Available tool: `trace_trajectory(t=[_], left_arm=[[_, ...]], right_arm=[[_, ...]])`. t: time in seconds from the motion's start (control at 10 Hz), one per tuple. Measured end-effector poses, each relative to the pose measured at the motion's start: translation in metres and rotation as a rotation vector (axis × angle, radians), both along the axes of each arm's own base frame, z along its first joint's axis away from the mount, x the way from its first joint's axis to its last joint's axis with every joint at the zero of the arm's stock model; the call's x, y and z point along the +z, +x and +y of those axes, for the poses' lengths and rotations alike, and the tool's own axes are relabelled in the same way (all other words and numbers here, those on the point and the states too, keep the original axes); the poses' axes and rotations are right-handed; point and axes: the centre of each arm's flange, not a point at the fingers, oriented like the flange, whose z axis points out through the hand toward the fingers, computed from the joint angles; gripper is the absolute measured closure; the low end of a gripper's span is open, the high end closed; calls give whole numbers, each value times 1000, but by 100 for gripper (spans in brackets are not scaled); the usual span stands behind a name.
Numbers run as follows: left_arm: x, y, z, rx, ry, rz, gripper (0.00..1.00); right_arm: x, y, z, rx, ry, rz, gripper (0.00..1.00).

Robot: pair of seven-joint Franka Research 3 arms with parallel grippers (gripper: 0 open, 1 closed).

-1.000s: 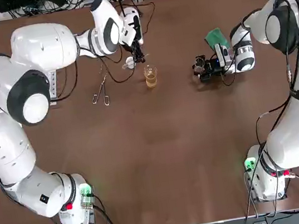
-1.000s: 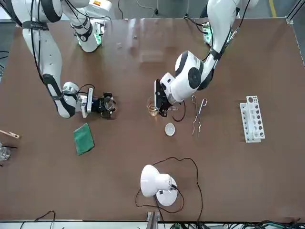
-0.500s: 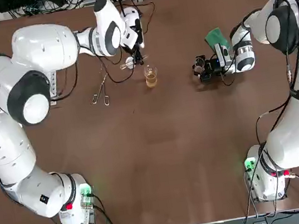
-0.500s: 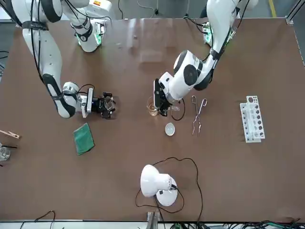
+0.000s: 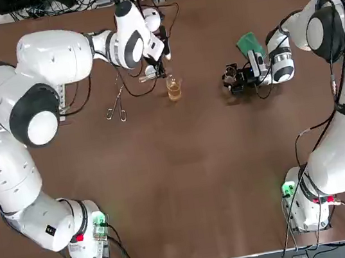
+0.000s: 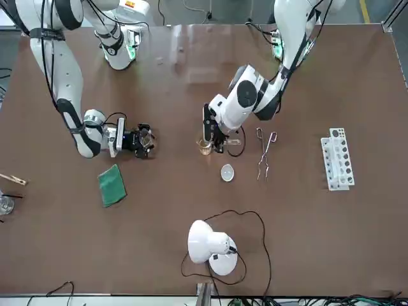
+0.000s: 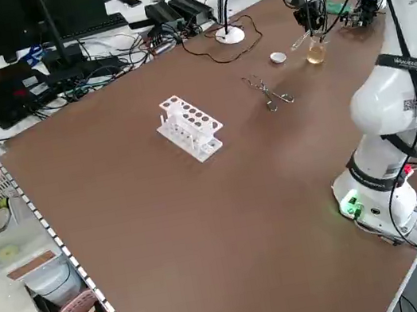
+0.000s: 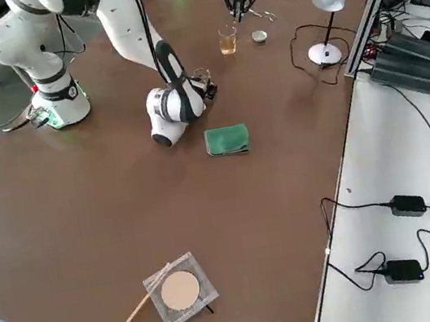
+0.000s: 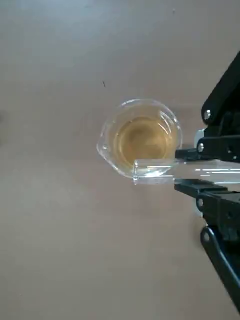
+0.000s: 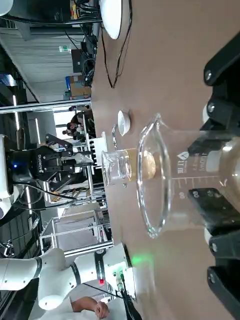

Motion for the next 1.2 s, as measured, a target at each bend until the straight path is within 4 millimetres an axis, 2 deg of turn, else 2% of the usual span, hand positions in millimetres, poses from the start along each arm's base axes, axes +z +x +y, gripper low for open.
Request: trace_trajectory(t=[0.2, 0.7, 1.2], left_arm=[[0, -8, -8, 13, 40, -21, 79], [-2, -10, -8, 23, 124, -62, 79], [-4, -23, -16, 1, 156, -43, 79]], right_arm=[[0, 0, 0, -1, 0, 0, 62], [0, 0, 0, -1, -1, 1, 62], [0, 0, -1, -1, -1, 1, 62]])
